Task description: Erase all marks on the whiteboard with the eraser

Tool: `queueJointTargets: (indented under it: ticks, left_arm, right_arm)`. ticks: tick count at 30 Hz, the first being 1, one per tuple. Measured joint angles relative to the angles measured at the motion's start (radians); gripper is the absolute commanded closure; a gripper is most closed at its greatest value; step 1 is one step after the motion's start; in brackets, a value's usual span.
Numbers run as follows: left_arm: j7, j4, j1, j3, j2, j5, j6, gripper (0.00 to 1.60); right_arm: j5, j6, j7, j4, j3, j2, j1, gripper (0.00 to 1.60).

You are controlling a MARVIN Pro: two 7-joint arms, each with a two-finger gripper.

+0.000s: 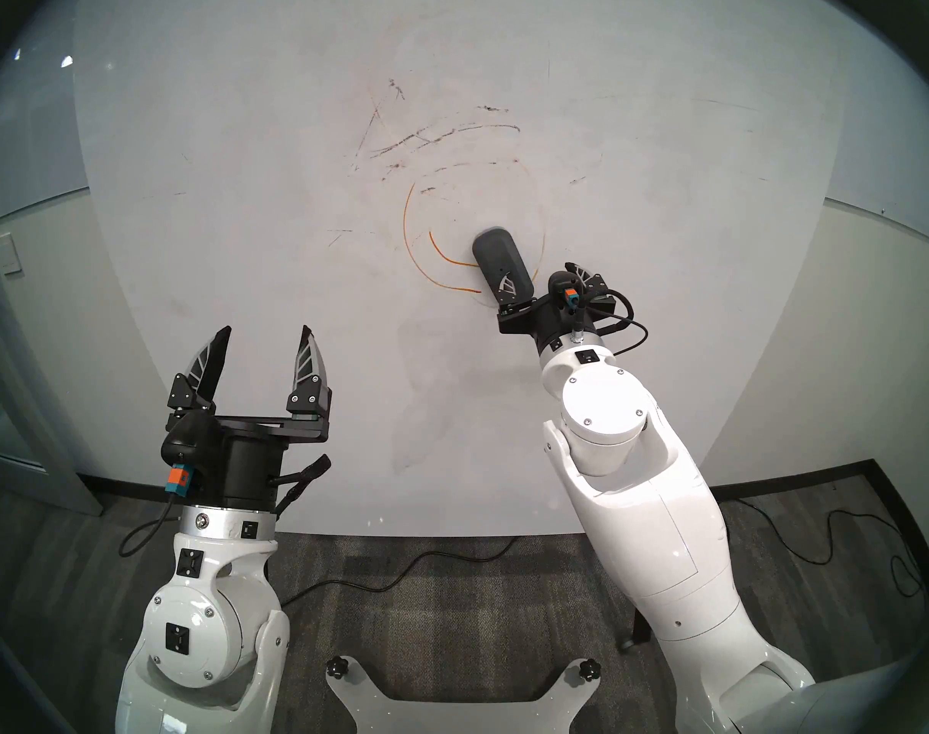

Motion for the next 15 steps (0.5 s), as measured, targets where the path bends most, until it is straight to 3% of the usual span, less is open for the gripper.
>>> queueJointTargets:
  ticks: [8, 15]
  left_arm:
    - [0.0, 0.0, 0.0, 0.0, 0.0, 0.0, 0.0, 0.0]
    - [0.0, 0.0, 0.0, 0.0, 0.0, 0.0, 0.0, 0.0]
  right_arm:
    - [0.036, 0.015, 0.011, -0.039, 0.087, 0.038, -0.028, 0.0]
    - [0.099, 0.026, 0.067, -0.105, 0.205, 0.095, -0.087, 0.0]
